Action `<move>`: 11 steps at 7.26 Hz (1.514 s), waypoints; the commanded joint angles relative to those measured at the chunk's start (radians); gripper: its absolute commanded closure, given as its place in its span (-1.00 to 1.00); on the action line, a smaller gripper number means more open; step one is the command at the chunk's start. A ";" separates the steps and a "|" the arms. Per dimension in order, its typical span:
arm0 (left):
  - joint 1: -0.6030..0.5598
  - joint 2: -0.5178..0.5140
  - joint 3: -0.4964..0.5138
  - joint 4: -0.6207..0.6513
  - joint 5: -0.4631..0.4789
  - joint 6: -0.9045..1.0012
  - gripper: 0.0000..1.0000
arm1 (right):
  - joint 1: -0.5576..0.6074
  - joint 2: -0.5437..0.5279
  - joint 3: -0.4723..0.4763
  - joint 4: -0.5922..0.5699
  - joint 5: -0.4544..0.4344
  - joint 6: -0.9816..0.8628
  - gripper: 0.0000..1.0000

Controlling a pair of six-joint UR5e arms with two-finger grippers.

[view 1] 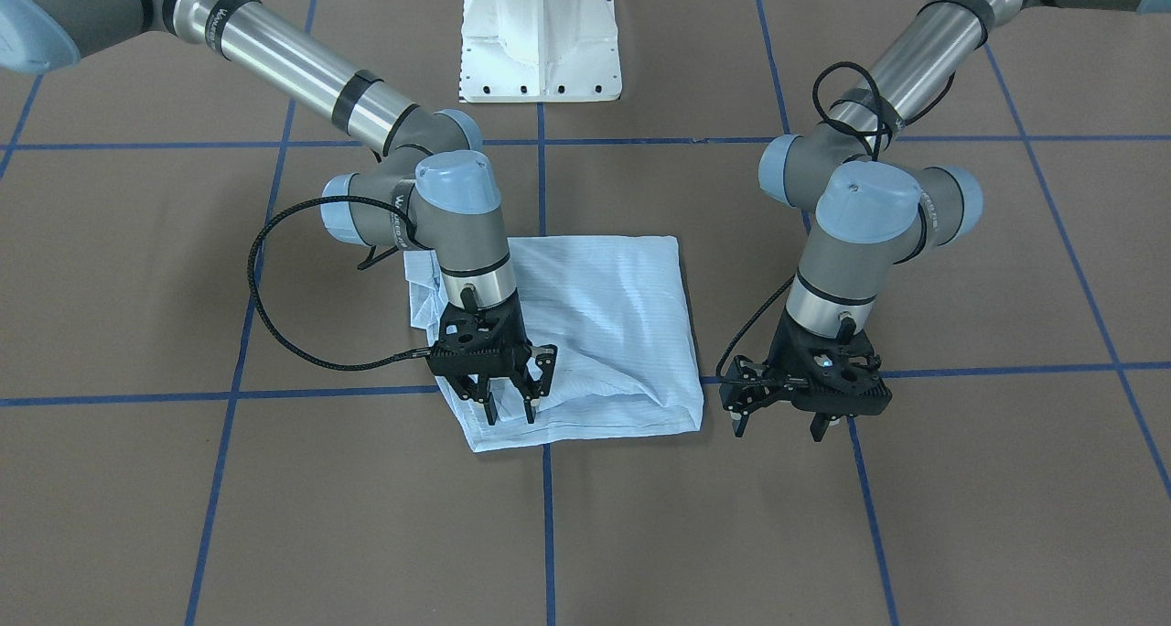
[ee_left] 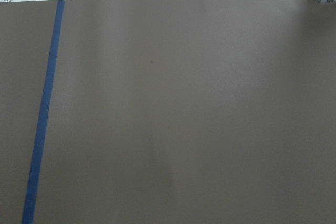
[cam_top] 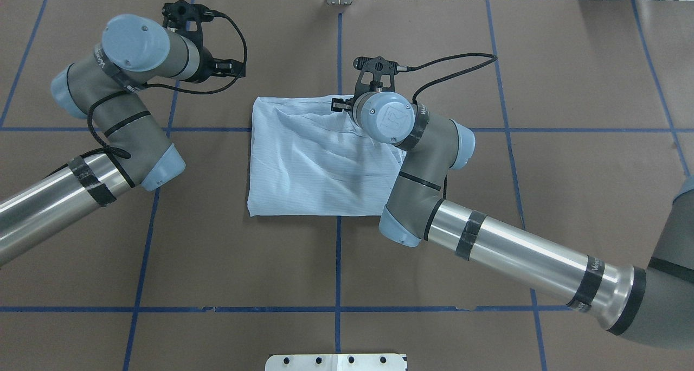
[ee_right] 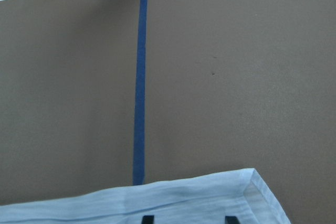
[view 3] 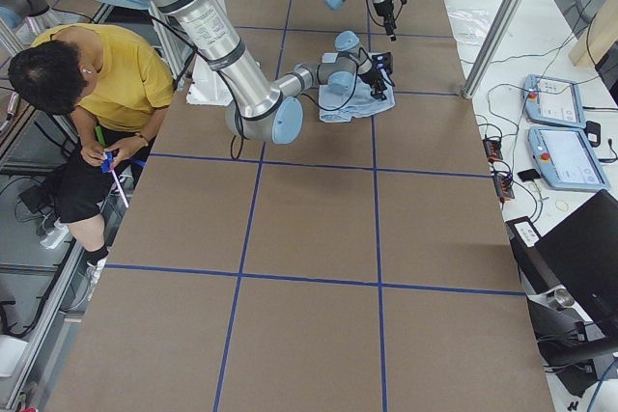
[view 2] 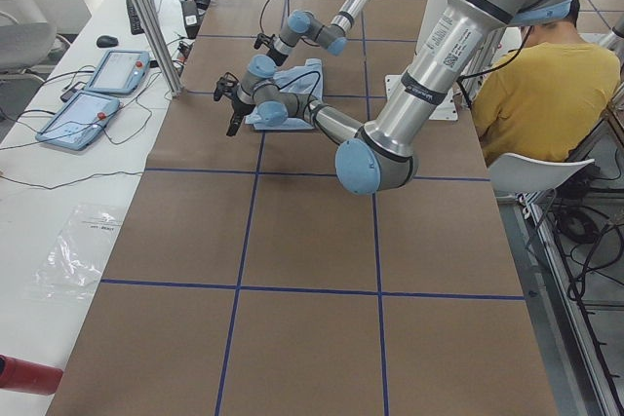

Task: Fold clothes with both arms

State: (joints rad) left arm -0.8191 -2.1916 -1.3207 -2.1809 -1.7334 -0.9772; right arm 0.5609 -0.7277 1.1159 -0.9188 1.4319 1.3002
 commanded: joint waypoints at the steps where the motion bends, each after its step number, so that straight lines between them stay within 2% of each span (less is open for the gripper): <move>1: 0.000 0.000 -0.005 0.001 0.000 0.000 -1.00 | -0.007 -0.001 -0.010 -0.002 -0.002 -0.001 0.05; 4: 0.000 0.000 -0.005 0.001 0.000 0.000 -1.00 | -0.006 -0.007 -0.010 -0.006 -0.004 -0.048 0.11; 5: 0.002 0.000 -0.005 0.001 0.000 0.000 -1.00 | -0.004 -0.009 -0.010 -0.008 -0.004 -0.058 0.25; 6: 0.000 0.001 -0.005 0.001 0.002 0.000 -1.00 | -0.006 -0.007 -0.008 -0.006 -0.004 -0.044 0.96; 11: 0.003 0.000 -0.005 0.000 0.000 -0.012 -1.00 | 0.026 -0.030 0.007 -0.012 -0.004 -0.105 1.00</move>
State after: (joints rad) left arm -0.8171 -2.1914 -1.3254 -2.1813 -1.7333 -0.9858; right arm 0.5731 -0.7434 1.1218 -0.9315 1.4281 1.2280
